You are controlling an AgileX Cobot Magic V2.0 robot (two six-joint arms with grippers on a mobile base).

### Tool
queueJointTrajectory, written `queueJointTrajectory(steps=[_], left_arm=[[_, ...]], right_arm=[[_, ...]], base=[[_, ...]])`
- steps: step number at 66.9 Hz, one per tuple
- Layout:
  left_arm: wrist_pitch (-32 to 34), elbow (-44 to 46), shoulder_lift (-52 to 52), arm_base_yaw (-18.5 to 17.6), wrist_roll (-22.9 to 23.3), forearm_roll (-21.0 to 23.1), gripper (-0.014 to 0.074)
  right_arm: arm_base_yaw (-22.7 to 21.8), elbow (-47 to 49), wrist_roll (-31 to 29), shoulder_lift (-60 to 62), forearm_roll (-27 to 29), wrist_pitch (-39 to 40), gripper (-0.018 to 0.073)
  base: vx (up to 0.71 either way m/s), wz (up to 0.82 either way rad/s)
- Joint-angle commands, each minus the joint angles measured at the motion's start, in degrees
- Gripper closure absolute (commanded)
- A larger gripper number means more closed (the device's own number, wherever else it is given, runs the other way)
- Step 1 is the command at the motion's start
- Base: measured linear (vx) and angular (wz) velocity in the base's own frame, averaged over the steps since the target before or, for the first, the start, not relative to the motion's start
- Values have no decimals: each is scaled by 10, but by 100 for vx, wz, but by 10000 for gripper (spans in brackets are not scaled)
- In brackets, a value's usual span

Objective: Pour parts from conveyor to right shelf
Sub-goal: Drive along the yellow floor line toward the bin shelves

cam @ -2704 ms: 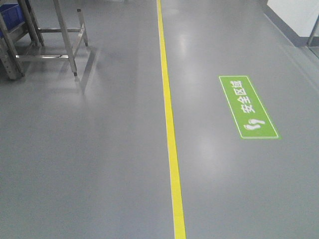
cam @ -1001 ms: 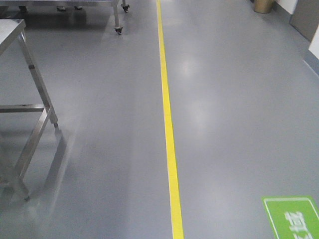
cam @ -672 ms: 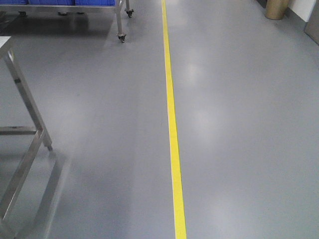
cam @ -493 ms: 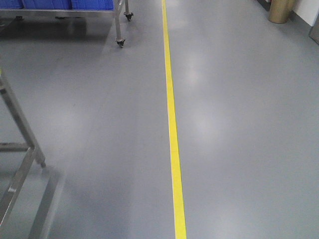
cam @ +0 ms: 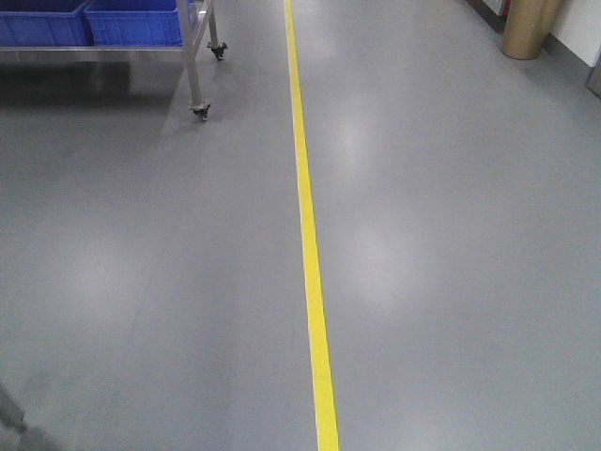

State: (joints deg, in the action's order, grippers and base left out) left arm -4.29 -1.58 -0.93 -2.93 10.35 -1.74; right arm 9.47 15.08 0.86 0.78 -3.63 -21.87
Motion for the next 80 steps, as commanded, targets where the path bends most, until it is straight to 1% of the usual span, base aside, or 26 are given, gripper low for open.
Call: queueJointTrajectory(steps=[1, 52, 80], left_arm=[[43, -12, -5, -3, 3, 5, 603], [43, -12, -5, -3, 3, 5, 603], [43, -12, -5, -3, 3, 5, 603]], right_arm=[[-2, 15, -5, -5, -4, 46, 564], [-2, 15, -5, -5, -4, 46, 564], [-2, 15, -5, -5, -4, 46, 564]], base=[[80, -4], [77, 10], [73, -1]])
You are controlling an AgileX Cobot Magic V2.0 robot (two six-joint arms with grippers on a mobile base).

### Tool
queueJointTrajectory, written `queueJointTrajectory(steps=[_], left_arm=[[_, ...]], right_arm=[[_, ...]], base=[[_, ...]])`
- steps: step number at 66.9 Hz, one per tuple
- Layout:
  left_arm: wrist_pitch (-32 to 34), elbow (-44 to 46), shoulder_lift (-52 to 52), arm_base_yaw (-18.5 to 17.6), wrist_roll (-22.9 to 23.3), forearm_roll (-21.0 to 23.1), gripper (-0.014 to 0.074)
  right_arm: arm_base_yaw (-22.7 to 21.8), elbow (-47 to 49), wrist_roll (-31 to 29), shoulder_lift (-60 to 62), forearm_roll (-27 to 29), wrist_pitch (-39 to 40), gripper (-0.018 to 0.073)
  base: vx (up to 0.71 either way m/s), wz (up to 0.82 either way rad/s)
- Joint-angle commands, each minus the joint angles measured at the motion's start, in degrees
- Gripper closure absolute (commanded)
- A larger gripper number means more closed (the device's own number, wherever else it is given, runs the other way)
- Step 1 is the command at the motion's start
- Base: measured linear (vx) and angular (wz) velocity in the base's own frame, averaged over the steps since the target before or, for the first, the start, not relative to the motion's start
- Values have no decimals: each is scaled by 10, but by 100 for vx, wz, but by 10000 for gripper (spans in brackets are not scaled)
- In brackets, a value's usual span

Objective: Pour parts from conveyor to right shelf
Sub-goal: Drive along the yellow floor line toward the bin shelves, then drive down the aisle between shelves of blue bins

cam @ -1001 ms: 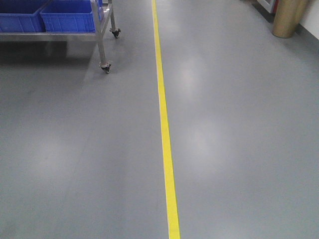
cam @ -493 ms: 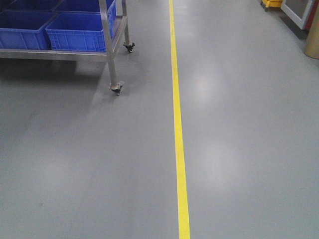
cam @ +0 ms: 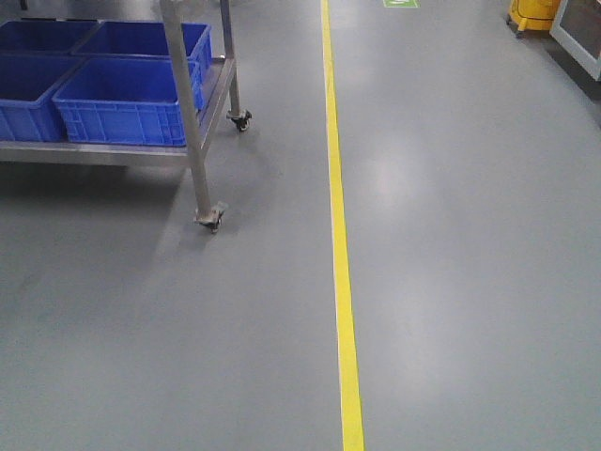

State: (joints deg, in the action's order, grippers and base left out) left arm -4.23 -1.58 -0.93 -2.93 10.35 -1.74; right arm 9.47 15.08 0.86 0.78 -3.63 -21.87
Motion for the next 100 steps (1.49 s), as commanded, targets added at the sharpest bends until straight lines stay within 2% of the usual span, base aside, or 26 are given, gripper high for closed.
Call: queueJointTrajectory(steps=[1, 63, 80, 100], left_arm=[[42, -12, -5, -3, 3, 5, 603], [42, -12, -5, -3, 3, 5, 603], [42, -12, -5, -3, 3, 5, 603], [42, -12, -5, -3, 3, 5, 603]], right_arm=[[-2, 15, -5, -5, -4, 46, 564], [-2, 15, -5, -5, -4, 46, 564], [-2, 15, -5, -5, -4, 46, 564], [-2, 15, -5, -5, -4, 46, 564]], base=[[68, 0], [60, 10], [43, 63], [32, 106]])
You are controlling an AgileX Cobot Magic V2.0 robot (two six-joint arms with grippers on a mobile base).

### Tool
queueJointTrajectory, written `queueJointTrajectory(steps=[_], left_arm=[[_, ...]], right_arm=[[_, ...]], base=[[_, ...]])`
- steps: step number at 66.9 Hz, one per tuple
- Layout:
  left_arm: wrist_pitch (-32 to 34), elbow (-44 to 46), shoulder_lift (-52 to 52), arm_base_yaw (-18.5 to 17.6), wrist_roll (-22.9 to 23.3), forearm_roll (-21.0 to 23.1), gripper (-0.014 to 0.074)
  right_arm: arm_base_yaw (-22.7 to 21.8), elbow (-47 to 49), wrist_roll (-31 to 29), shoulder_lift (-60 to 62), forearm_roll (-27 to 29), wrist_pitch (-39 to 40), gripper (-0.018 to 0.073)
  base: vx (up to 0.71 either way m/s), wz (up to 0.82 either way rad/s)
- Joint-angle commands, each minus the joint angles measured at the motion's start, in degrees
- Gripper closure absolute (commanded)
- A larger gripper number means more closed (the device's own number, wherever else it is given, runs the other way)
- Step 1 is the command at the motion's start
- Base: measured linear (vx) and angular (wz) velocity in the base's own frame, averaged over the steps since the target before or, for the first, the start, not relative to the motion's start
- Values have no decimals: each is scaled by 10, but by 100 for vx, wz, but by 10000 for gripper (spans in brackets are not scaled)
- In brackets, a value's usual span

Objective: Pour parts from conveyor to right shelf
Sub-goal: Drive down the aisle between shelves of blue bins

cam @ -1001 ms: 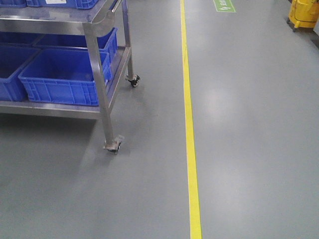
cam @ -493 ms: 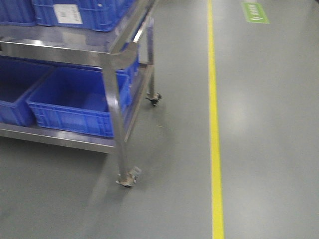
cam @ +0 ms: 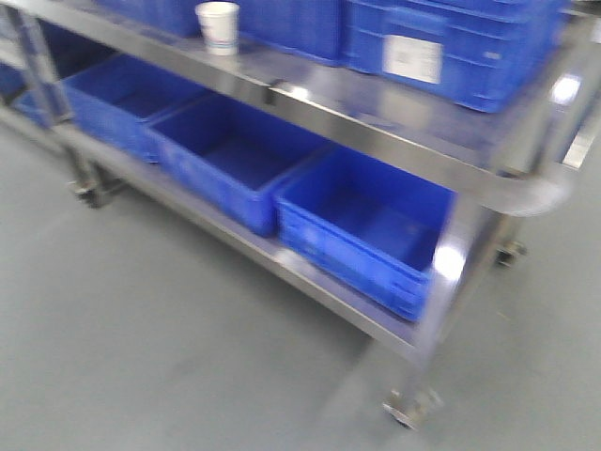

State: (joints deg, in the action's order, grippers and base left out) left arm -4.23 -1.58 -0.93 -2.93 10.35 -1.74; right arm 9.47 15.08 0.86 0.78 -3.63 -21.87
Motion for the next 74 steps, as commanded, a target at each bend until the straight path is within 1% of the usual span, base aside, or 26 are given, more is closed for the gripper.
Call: queueJointTrajectory(steps=[1, 45, 60, 74], left_arm=[[42, -12, -5, -3, 3, 5, 603], [42, -12, -5, -3, 3, 5, 603], [42, -12, -5, -3, 3, 5, 603], [42, -12, -5, -3, 3, 5, 603]], right_arm=[[-2, 15, -5, -5, -4, 46, 564], [-2, 15, -5, -5, -4, 46, 564], [-2, 15, -5, -5, -4, 46, 564], [-2, 15, -5, -5, -4, 46, 564]], base=[[26, 102], [20, 87], [14, 69], [17, 50]])
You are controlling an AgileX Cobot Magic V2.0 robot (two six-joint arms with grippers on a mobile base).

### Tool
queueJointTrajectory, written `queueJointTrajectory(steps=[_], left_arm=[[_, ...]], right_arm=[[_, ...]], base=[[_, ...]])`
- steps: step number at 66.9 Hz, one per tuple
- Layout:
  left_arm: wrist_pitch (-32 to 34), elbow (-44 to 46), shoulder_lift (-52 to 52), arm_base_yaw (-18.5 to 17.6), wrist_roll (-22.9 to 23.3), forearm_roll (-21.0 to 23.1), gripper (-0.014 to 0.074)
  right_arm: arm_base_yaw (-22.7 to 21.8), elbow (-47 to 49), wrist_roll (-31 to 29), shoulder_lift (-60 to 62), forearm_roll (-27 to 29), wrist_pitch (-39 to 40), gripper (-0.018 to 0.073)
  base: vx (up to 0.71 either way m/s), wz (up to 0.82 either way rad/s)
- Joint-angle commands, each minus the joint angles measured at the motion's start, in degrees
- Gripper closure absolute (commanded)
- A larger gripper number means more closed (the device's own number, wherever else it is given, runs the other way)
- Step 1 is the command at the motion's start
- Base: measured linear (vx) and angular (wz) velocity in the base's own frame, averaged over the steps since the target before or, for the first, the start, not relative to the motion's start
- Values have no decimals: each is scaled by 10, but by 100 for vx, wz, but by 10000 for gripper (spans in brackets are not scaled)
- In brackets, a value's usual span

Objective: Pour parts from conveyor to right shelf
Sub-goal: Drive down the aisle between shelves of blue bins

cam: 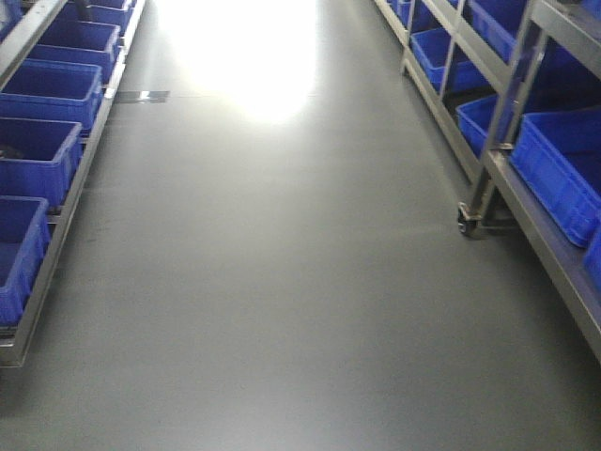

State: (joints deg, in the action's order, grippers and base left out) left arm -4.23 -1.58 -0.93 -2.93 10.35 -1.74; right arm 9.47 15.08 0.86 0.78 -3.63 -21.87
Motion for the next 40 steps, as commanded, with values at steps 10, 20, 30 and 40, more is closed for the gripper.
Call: queueJointTrajectory(steps=[10, 20, 30, 40], left_arm=[[42, -12, -5, -3, 3, 5, 603], [42, -12, -5, -3, 3, 5, 603], [42, -12, -5, -3, 3, 5, 603], [42, -12, -5, -3, 3, 5, 603]], right_arm=[[-2, 15, -5, -5, -4, 46, 564], [-2, 15, -5, -5, -4, 46, 564], [-2, 15, -5, -5, -4, 46, 564], [-2, 15, -5, -5, -4, 46, 564]], base=[[25, 28], [34, 9], [43, -7], [50, -13]])
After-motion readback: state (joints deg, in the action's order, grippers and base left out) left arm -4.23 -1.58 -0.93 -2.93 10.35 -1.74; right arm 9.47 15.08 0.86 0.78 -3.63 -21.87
